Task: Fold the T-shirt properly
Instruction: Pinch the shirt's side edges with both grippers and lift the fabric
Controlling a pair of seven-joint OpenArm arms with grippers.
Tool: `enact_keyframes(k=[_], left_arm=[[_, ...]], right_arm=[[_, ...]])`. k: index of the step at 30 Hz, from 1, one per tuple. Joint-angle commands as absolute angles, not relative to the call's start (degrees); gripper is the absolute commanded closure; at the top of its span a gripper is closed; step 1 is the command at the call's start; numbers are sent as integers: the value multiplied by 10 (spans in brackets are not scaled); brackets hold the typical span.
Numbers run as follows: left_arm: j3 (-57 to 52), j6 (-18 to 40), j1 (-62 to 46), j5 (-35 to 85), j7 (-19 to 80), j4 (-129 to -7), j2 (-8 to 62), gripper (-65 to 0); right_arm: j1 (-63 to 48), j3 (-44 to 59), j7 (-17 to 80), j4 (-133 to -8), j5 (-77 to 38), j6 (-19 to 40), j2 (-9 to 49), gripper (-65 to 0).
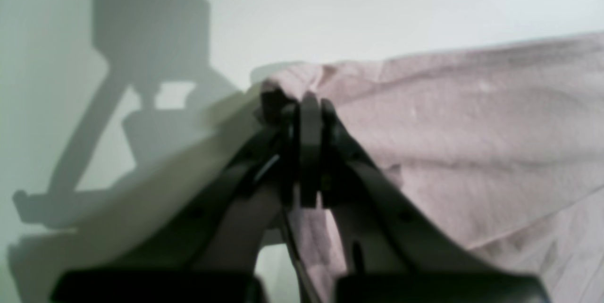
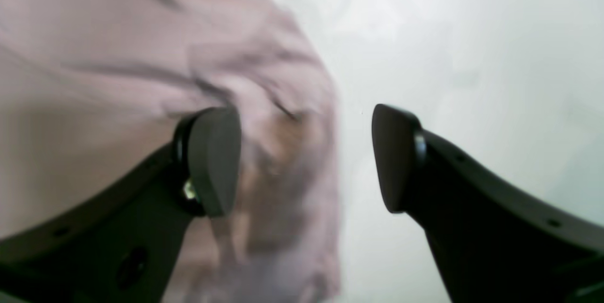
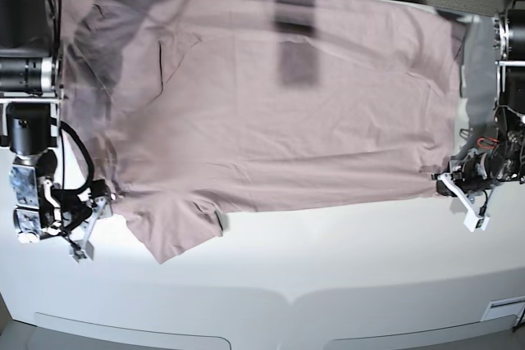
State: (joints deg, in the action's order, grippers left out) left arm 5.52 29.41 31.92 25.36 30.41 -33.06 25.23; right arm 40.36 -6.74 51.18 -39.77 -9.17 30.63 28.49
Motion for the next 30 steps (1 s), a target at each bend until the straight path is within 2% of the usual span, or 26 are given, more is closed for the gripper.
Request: enact_keyframes(k=[1,8,16,24,30], left_arm=[[53,296,334,256,305,-338,257,0],[53,296,334,256,310,-338,245,0],[53,296,334,255,310,-338,248,0],[53,296,334,255,304,-338,248,0],[53,296,334,255,304,-338,248,0]], right_arm=[[427,-64,504,-406,-96,301,304,-430],[427,-64,528,-394,-148,304,345,-429],[427,-64,495,-295,-183,327,340,-429],[427,-64,497,-285,-266,391,339,-428],[427,-64,506,-285,-286,397,340,-428]])
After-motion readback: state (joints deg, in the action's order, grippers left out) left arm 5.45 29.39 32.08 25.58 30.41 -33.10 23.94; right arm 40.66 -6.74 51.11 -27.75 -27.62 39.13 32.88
